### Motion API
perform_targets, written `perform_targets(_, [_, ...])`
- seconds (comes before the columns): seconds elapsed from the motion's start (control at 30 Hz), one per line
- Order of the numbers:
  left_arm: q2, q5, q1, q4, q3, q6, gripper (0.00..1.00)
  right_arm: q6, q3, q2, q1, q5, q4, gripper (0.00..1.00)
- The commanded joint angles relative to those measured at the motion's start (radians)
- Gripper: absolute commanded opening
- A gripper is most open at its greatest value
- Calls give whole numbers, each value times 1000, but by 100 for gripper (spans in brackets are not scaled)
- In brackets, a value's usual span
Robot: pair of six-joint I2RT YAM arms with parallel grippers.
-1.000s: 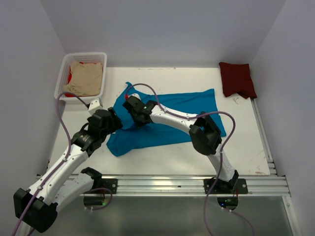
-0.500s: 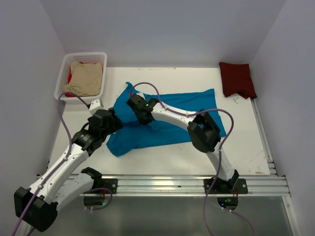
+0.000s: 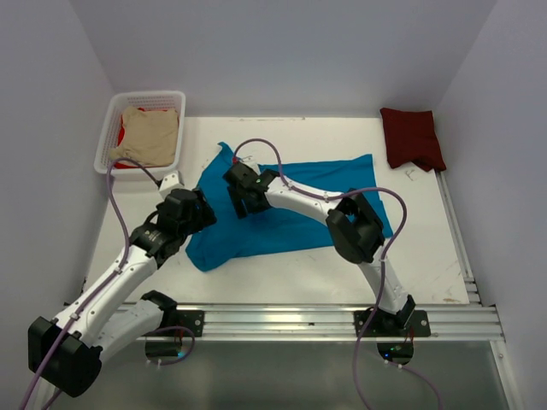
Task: Fold and stack the t-shirts
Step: Fold the tshirt
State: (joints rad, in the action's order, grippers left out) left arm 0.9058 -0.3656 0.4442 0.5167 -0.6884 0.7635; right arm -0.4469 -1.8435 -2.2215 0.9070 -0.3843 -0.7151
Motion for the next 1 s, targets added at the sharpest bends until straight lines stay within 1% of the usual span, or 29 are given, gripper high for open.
perform_targets(0.0, [1,17,-9,-84,9,-36,77,-30,39,54,-8,-129,34,99])
perform_targets(0.07, [11,14,-9,-109,4,-46,80,-41,96,111,-13,-148,84,99])
perform_targets(0.1, [30,4,-9,-127,-12,-46,84,-41,113,131,-20,-154,98,99])
perform_targets(0.17, [60,-16,-9,-150,-36,-46,87,-42,156,198,-28,-177,115,99])
perform_targets(0.2, [97,-33,-9,-190,-63,-47,89,-44,171,226,-36,-191,120,99])
perform_targets(0.27, [145,-41,-13,-257,-92,-67,89,-39,219,305,-48,-211,135,99])
perform_targets(0.3, [204,-39,-15,-339,-121,-75,89,-39,237,330,-62,-211,137,99])
perform_targets(0.33, [243,-29,-22,-365,-150,-76,88,-39,256,356,-69,-212,140,99])
perform_targets(0.37, [284,-16,-50,-389,-183,-85,87,-36,294,414,-77,-211,144,99])
perform_targets(0.4, [374,2,-62,-436,-247,-87,85,-35,314,440,-86,-214,146,99])
perform_targets(0.47, [474,30,-114,-458,-327,-73,82,-27,380,505,-91,-225,152,99])
perform_targets(0.5, [573,59,-133,-480,-405,-69,76,-26,401,564,-94,-228,154,99])
perform_targets(0.53, [626,71,-153,-492,-442,-70,73,-24,423,592,-94,-229,155,99])
perform_targets(0.57, [677,79,-182,-489,-486,-66,68,-23,466,618,-94,-226,155,99])
perform_targets(0.6, [777,85,-191,-469,-576,-66,65,-21,489,676,-95,-223,155,99])
perform_targets(0.63, [827,88,-203,-460,-623,-69,63,-19,510,701,-95,-223,154,99])
perform_targets(0.67, [920,86,-214,-446,-667,-85,59,-22,550,729,-97,-225,148,99])
perform_targets(0.7, [961,68,-220,-404,-756,-98,56,-24,591,775,-97,-226,144,99])
perform_targets(0.77, [1036,68,-228,-382,-827,-108,54,-30,625,819,-99,-235,135,99])
perform_targets(0.8, [1102,80,-231,-363,-886,-110,54,-33,642,859,-102,-238,134,99])
perform_targets(0.9, [1198,118,-245,-346,-971,-118,54,-44,694,902,-105,-240,128,99])
perform_targets(0.97, [1232,132,-246,-345,-996,-122,54,-55,722,925,-106,-245,118,99])
